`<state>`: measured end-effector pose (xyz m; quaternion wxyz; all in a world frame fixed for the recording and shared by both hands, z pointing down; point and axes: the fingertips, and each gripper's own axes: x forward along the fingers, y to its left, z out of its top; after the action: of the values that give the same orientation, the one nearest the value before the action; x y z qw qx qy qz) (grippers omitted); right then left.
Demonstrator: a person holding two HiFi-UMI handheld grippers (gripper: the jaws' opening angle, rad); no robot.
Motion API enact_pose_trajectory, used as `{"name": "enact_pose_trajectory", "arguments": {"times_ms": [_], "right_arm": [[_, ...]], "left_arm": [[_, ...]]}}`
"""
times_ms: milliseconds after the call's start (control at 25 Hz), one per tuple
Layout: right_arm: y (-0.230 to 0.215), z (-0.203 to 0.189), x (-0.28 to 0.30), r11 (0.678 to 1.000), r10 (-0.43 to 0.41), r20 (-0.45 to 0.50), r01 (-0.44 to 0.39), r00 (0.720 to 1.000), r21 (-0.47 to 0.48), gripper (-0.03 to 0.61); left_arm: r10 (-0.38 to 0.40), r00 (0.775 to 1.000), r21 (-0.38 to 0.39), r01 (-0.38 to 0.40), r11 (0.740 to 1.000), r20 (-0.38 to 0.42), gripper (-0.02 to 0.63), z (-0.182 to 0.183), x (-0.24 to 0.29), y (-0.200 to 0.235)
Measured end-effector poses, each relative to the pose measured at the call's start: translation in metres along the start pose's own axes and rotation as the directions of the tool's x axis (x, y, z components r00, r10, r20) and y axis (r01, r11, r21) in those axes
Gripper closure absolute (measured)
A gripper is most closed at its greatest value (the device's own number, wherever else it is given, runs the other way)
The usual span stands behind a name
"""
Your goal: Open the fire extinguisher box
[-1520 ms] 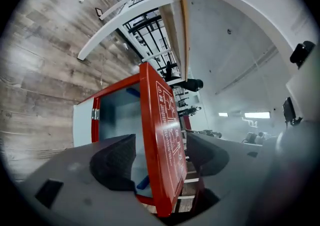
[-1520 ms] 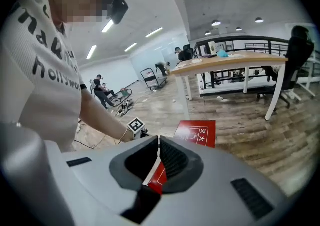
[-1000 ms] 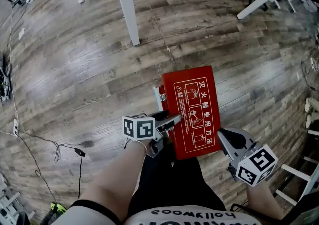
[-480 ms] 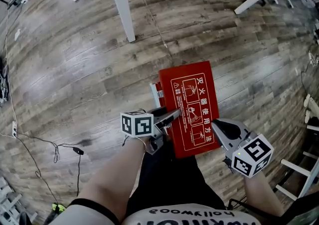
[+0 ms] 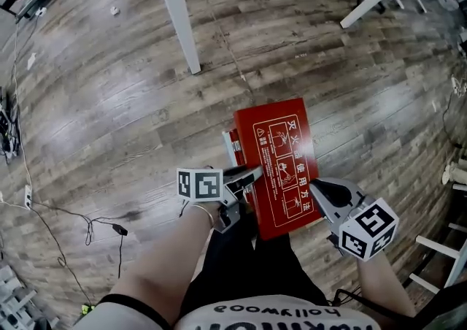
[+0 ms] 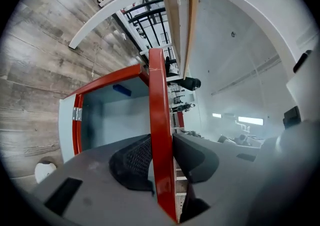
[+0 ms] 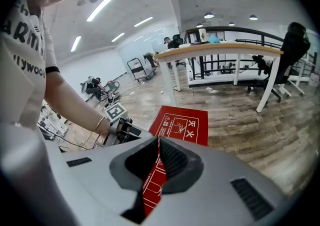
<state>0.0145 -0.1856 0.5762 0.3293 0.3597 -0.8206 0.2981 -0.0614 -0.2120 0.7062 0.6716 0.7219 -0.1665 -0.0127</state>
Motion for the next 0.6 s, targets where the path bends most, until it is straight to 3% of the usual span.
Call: {"name": "enact_pose_trajectory", "arguments": {"times_ms": [160, 600], "right_arm": [[-0.001, 0.008, -0.017, 1.0, -0.009, 0.019, 0.009, 1.0, -0.01, 0.566], [-0.017, 0.016, -0.076, 0.99, -0.136, 0.084, 0.134, 0.987, 0.038, 0.566]], "left_arm": [[0.019, 0.999, -0.002, -0.019, 1.0, -0.047, 0.497, 0.002, 0.001, -0.019], [-0.058, 0.995, 0.0, 0.059, 0.998, -0.084, 0.52, 0.005, 0.019, -0.083]]}}
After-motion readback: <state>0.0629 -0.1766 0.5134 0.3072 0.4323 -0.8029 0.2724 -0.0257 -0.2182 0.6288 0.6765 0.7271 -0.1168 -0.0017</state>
